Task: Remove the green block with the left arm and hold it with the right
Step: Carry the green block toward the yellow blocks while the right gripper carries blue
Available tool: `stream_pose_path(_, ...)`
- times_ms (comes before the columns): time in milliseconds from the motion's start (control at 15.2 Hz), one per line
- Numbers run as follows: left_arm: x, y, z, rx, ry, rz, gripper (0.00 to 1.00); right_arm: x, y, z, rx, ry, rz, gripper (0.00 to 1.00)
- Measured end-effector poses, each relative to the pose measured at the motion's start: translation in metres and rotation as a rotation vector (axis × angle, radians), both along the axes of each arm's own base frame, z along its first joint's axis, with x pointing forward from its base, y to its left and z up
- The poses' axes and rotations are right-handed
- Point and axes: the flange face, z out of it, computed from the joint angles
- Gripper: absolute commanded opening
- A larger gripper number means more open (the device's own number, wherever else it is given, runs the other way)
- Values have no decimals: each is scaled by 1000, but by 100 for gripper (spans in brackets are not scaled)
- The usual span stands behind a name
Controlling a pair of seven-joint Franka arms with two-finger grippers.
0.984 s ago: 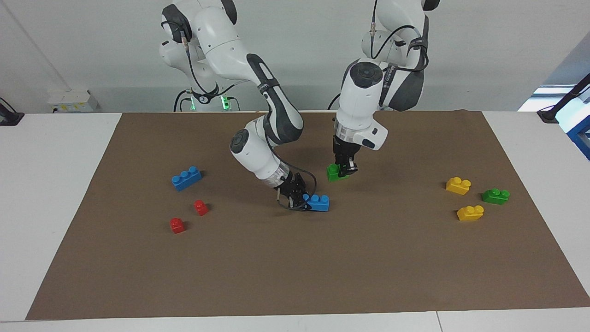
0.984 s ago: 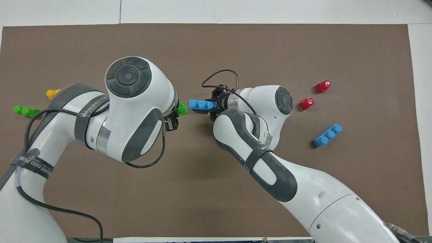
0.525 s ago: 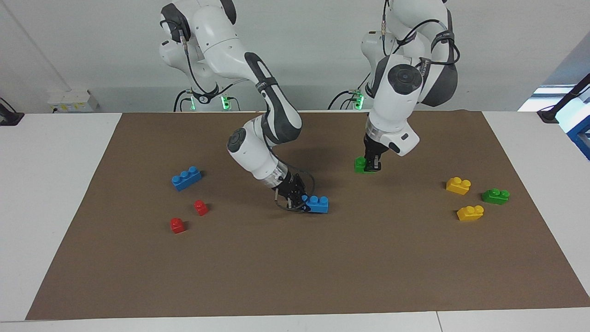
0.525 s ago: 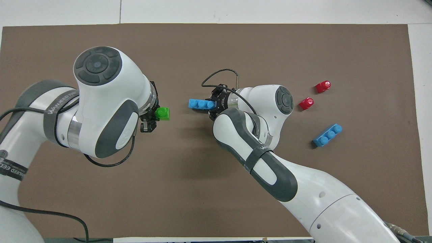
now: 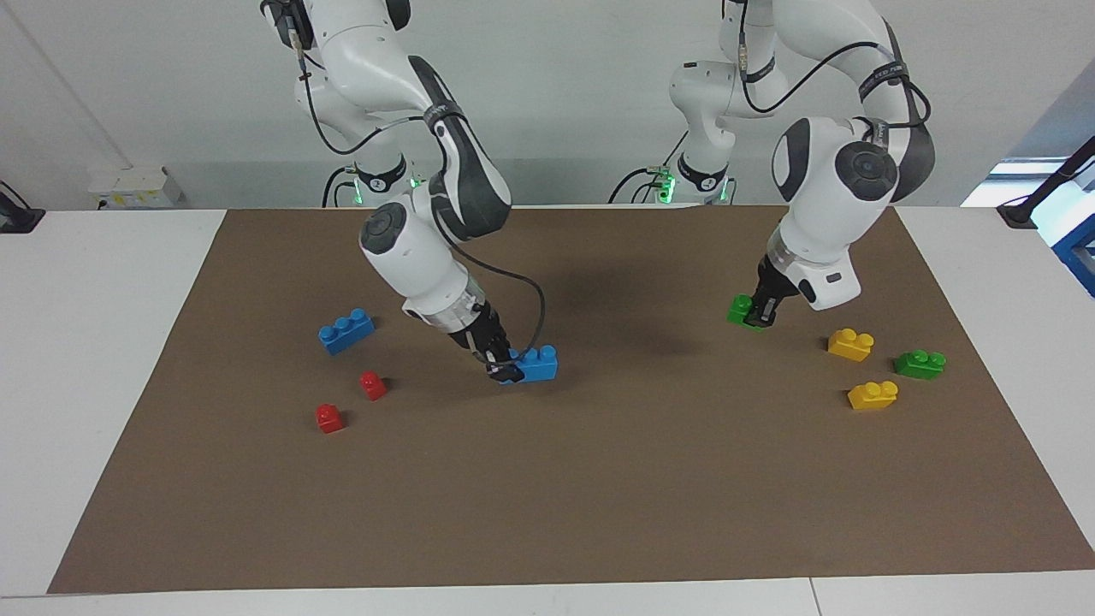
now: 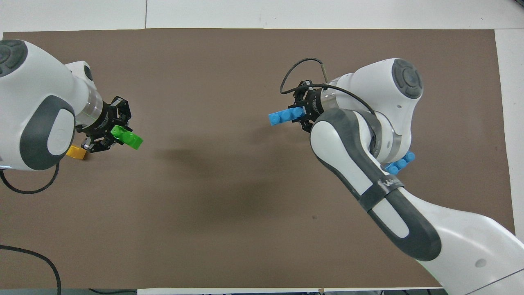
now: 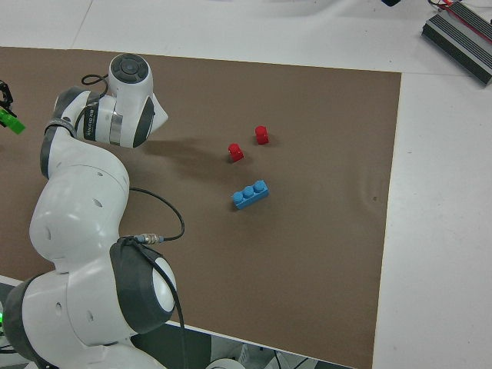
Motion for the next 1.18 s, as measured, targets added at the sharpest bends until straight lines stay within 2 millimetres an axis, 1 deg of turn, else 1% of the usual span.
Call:
stream_pose_path(66,2,15,-2,-6,-11,-10,0,2,-23,4,0,21,19,0)
stream_pose_path(131,3,25,-7,-11,-36,-13,0,4,-46,7,3,37,30,0)
stream_pose_path(262,3,37,-21,-17,-100,-3,0,5,-88,12,21,67,42,0)
stream_pose_path(394,0,47,-36,-20,-155,8,0,3,-126,8,68,93,63,0)
stream_pose_path(525,-2,57,-46,-20,-170,0,0,-2,-153,-3,92,108,85,0)
stream_pose_path(656,-2,67,-52,-19,-180,-12,0,-9,-170,-20,103,118,106,0)
stream_pose_path(853,-1,83,-61,-17,-186,-30,0,-22,-183,-45,158,132,125,0)
stream_pose_path(984,0,95,-72,-15,-172,-42,0,-29,-186,-57,168,145,136,0)
stream_pose_path(1181,0,105,-90,-17,-143,-45,0,-36,-182,-66,171,165,145,0)
